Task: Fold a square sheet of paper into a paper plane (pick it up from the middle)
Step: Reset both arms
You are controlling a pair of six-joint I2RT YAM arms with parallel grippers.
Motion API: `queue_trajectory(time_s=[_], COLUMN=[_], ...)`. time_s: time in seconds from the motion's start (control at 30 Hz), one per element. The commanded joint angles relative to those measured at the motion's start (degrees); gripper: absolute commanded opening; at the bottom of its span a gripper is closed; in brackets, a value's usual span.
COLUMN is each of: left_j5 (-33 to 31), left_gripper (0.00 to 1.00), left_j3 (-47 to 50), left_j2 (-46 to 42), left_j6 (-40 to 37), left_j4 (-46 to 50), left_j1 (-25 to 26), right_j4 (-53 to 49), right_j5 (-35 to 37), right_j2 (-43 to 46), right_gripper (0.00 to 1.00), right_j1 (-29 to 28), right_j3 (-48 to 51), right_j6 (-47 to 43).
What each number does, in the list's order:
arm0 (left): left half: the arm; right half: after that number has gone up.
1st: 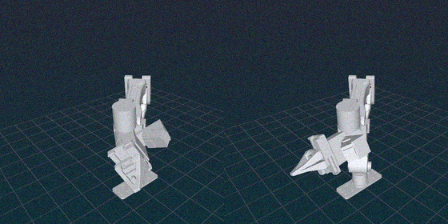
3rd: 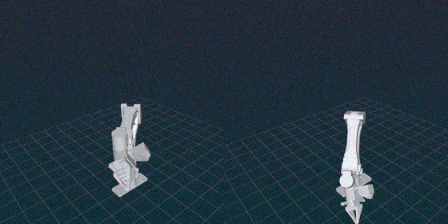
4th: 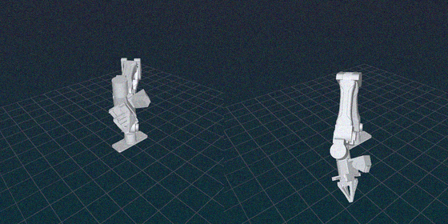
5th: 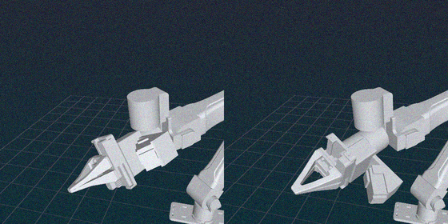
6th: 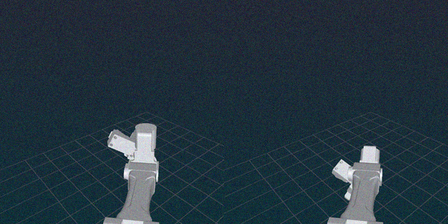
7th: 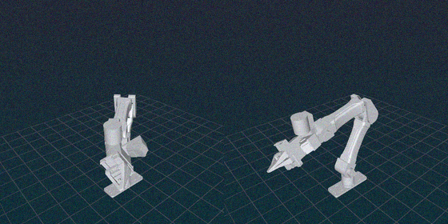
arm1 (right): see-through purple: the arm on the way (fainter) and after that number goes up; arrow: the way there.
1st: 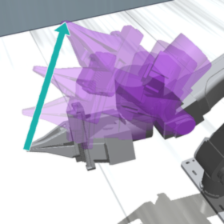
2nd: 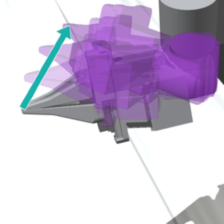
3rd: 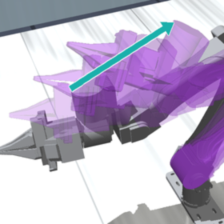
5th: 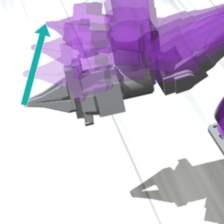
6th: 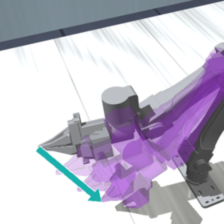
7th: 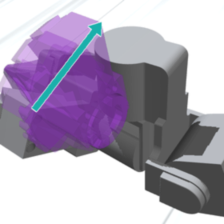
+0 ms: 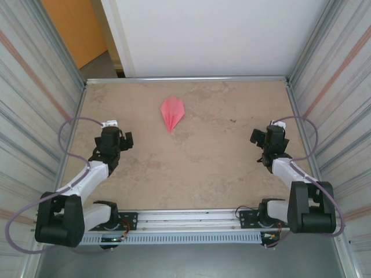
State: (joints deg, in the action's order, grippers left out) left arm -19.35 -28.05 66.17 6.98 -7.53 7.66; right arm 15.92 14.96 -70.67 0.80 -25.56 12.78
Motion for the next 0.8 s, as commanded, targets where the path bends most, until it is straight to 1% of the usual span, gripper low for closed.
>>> queue_trajectory(time_s=[0.0, 0.07, 0.1, 0.17, 0.2, 0.23, 0.37, 0.53, 0.6, 0.63, 0.67, 0.73, 0.77], left_j5=[4.9, 7.4, 9.6, 12.5, 13.2, 14.0, 16.0, 18.5, 18.5, 18.7, 19.2, 19.1, 19.2], left_gripper=[0.99, 0.99, 0.99, 0.99, 0.99, 0.99, 0.99, 0.99, 0.99, 0.99, 0.99, 0.99, 0.99], left_j3=[2.5, 4.6, 5.8, 7.3, 7.2, 6.4, 7.0, 7.2, 7.2, 7.1, 6.9, 6.4, 5.3], left_j2=[2.1, 4.0, 5.0, 7.1, 7.9, 8.2, 11.0, 18.3, 20.5, 20.3, 19.7, 20.5, 20.3], left_j6=[-5.3, -6.0, -6.1, -6.4, -7.1, -7.8, -10.9, -10.7, -10.4, -10.0, -9.6, -9.3, -9.2], left_j4=[-13.0, -19.4, -23.2, -28.8, -30.0, -28.9, -34.5, -41.5, -43.5, -42.7, -41.3, -41.7, -39.6], left_j1=[-2.0, -3.0, -3.8, -4.4, -4.5, -4.5, -4.7, -5.8, -6.1, -6.5, -6.8, -7.1, -7.3], right_j4=[13.4, 17.6, 19.5, 18.8, 19.6, 21.3, 28.6, 32.7, 34.9, 35.3, 33.2, 32.4, 30.5], right_j5=[-3.0, -4.7, -5.8, -8.6, -9.6, -10.9, -13.9, -15.3, -16.2, -16.2, -16.3, -16.6, -16.7], right_j2=[-2.3, -4.1, -5.1, -6.7, -7.7, -8.7, -11.6, -15.0, -17.1, -17.6, -17.0, -17.5, -17.3], right_gripper=[0.99, 0.99, 0.99, 0.99, 0.99, 0.99, 0.99, 0.99, 0.99, 0.99, 0.99, 0.99, 0.99], right_j1=[0.6, 1.1, 1.6, 2.5, 2.8, 3.1, 3.3, 3.3, 3.2, 3.2, 3.2, 3.2, 3.1], right_j3=[1.0, 1.6, 1.8, 0.7, 0.9, 1.5, 4.2, 4.8, 5.0, 5.0, 4.4, 3.7, 2.8], right_j6=[-4.0, -4.2, -4.2, -4.2, -4.2, -4.2, -5.2, -5.7, -6.0, -6.1, -6.1, -6.2, -6.8])
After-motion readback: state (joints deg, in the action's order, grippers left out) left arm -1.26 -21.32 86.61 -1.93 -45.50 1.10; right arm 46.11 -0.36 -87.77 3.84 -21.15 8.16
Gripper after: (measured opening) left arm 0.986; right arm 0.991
